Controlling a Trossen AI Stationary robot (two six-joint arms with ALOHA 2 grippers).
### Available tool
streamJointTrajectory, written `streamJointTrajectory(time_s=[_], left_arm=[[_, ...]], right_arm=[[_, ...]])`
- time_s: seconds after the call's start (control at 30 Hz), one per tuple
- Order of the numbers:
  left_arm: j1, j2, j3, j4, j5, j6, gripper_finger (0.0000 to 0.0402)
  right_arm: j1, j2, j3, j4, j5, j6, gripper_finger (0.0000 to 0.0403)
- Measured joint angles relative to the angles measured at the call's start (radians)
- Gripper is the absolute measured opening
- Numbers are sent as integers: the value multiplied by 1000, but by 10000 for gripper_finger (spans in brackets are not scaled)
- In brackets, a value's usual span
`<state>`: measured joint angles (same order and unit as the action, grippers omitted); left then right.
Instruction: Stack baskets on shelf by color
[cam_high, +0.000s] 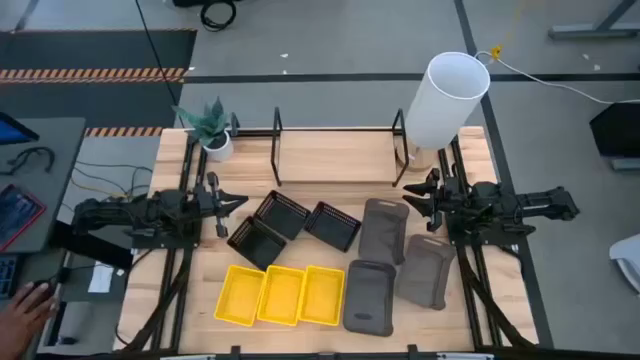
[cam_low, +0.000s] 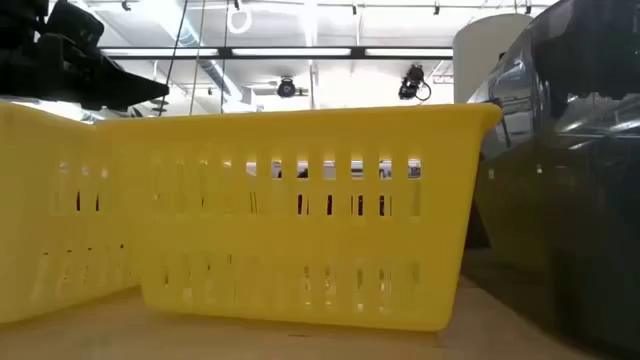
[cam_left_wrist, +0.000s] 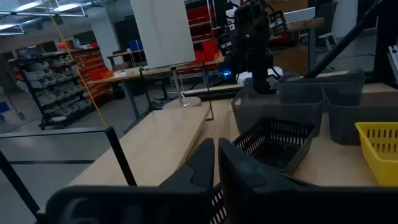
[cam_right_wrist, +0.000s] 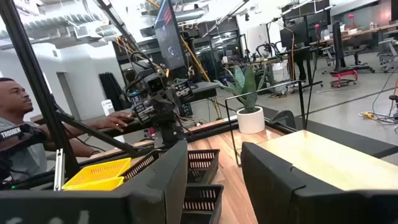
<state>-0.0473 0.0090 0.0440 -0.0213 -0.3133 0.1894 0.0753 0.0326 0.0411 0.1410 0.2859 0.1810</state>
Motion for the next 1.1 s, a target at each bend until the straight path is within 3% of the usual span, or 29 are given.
streamJointTrajectory(time_s=[1.1], left_arm=[[0, 0, 0, 0, 0, 0, 36]], right_arm=[[0, 0, 0, 0, 0, 0, 155]])
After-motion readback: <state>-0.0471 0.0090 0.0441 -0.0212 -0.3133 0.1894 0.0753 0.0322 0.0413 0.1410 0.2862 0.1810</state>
